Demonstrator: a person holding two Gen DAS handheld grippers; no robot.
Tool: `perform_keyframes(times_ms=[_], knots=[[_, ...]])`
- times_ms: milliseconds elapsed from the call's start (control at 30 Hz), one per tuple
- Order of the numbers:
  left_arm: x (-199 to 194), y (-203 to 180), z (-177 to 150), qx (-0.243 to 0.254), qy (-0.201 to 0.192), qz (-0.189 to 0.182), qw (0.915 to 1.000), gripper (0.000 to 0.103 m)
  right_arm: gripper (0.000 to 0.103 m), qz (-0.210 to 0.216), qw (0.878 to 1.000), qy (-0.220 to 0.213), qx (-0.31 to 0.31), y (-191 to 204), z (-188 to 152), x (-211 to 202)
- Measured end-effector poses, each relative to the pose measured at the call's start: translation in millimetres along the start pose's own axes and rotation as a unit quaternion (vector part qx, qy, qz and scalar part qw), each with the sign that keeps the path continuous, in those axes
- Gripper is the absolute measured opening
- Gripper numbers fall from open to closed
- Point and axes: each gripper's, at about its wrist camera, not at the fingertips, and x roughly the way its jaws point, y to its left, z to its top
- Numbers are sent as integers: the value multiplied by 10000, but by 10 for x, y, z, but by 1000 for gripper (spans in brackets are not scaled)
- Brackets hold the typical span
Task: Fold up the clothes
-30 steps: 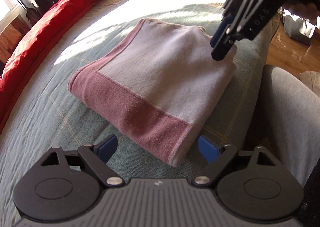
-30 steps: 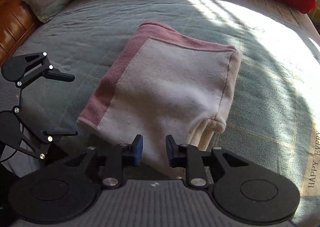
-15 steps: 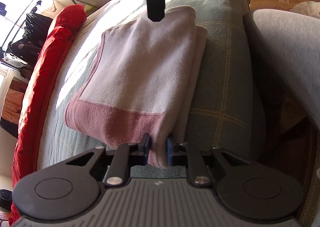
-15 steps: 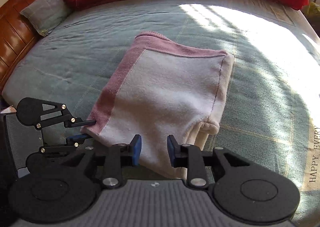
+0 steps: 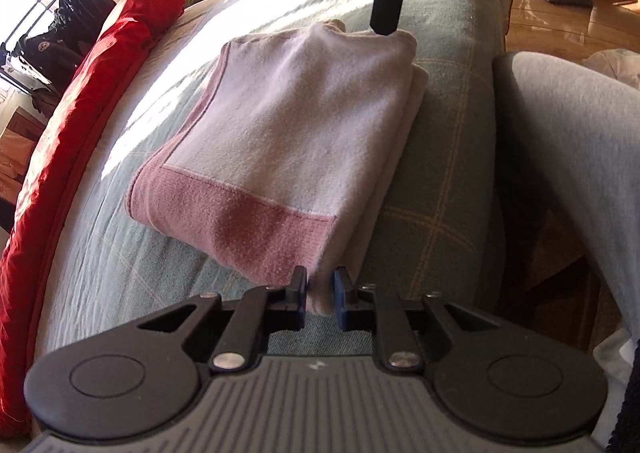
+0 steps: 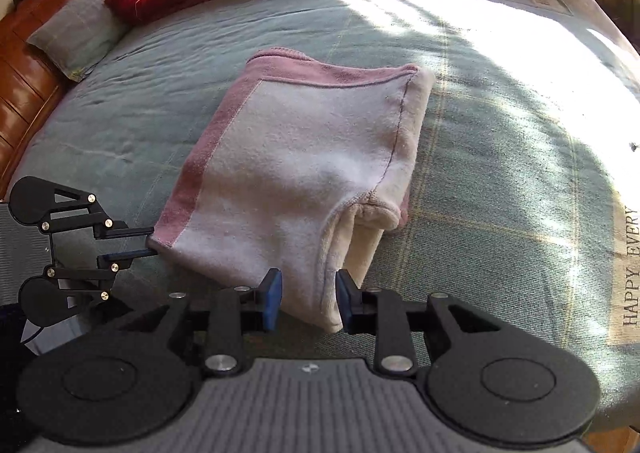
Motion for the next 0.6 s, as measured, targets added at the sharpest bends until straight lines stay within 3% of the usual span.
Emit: perform_keyframes(times_ms=[100,233,267,300,333,467,600], knots=[[-157,177,75,-427,-247,-205,9986,17,39,156,9996,-61,217,-69,14,-8],[-52,285,211,-910,-439,-347,9943,17,38,299,9987,-44,398,-89,38,149],[10,294,220,-1040,-421,-421,9928,17,33,250,9988,13,423,-87,36,207],[91,291,202,-1108,-321,-483,9922,17,15,202,9987,64,464,-93,27,243],[171,287,185,-1176,-222,-544,9913,17,11,137,9985,131,512,-115,1,273],[414,253,41,-1299,176,-690,9890,17,11,119,9964,279,787,-256,-150,329],[367,285,-18,-1229,245,-730,9894,18,12,189,9959,217,862,-298,-147,275]])
